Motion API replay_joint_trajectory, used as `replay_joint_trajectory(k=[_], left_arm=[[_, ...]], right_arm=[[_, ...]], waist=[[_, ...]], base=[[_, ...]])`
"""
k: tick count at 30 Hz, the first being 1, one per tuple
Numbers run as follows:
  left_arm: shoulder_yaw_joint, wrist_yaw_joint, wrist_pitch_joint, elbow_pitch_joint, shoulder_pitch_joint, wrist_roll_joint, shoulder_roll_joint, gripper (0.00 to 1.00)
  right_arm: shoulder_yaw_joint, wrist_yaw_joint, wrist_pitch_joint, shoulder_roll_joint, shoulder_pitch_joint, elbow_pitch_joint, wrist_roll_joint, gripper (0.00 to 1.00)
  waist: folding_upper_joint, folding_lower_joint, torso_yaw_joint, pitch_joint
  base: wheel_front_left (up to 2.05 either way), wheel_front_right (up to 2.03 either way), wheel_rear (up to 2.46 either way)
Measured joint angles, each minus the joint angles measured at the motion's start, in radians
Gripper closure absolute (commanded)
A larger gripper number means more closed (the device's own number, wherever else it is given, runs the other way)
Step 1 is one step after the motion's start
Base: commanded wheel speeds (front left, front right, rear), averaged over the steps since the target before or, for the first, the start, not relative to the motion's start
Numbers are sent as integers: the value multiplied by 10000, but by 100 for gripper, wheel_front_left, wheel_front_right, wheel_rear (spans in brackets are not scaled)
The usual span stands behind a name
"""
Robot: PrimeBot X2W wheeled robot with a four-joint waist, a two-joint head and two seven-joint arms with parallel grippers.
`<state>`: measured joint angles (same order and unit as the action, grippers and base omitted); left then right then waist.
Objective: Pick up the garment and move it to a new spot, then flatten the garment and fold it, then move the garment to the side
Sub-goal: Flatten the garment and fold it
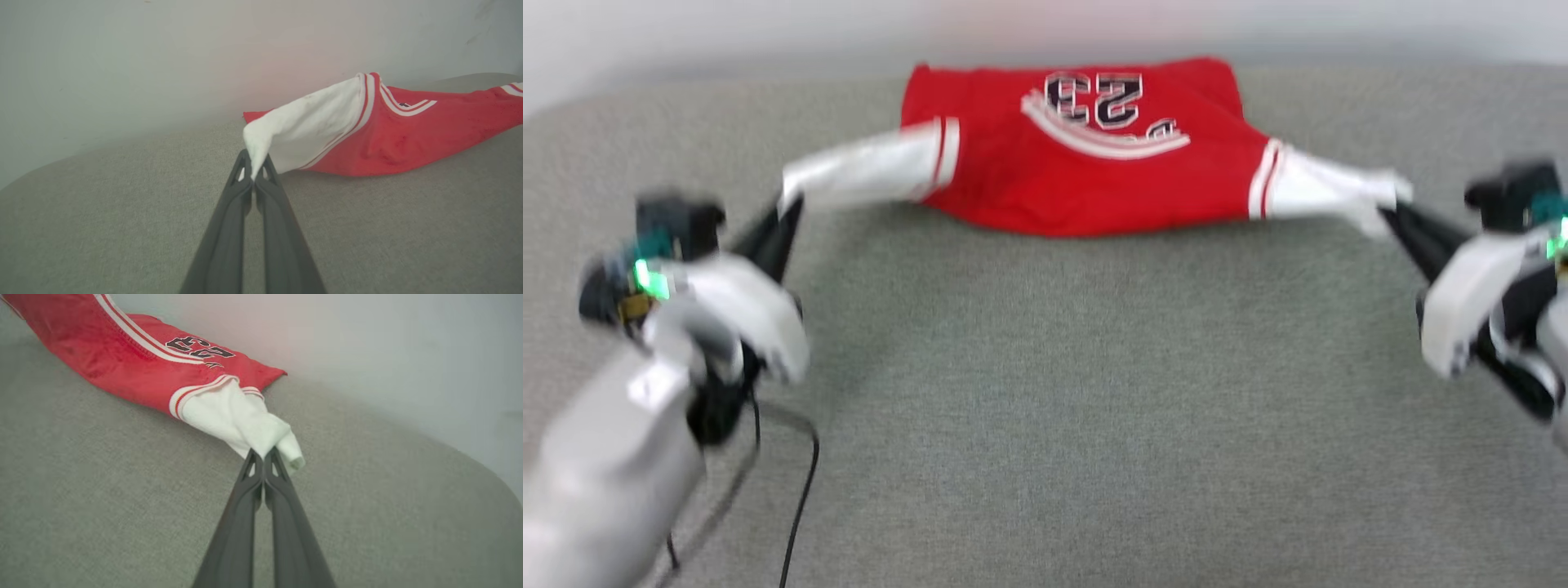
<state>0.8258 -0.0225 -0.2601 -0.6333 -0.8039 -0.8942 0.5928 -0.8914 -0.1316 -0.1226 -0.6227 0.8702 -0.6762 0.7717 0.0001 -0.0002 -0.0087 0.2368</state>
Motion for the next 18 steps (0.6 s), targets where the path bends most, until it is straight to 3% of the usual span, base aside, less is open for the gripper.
replay_joint_trajectory(k=[7,18], left_arm=[[-134,922,-15,1628,3313,-506,648,100],[-299,1939,-29,2782,6225,-1058,984,100]], right_arm=[[244,0,-23,-591,-2592,485,721,100],[1335,0,-353,-890,-5990,702,1170,100]], waist=[[0,-1,-41,-1031],[0,-1,131,-2123]], base=[[0,0,0],[0,0,0]])
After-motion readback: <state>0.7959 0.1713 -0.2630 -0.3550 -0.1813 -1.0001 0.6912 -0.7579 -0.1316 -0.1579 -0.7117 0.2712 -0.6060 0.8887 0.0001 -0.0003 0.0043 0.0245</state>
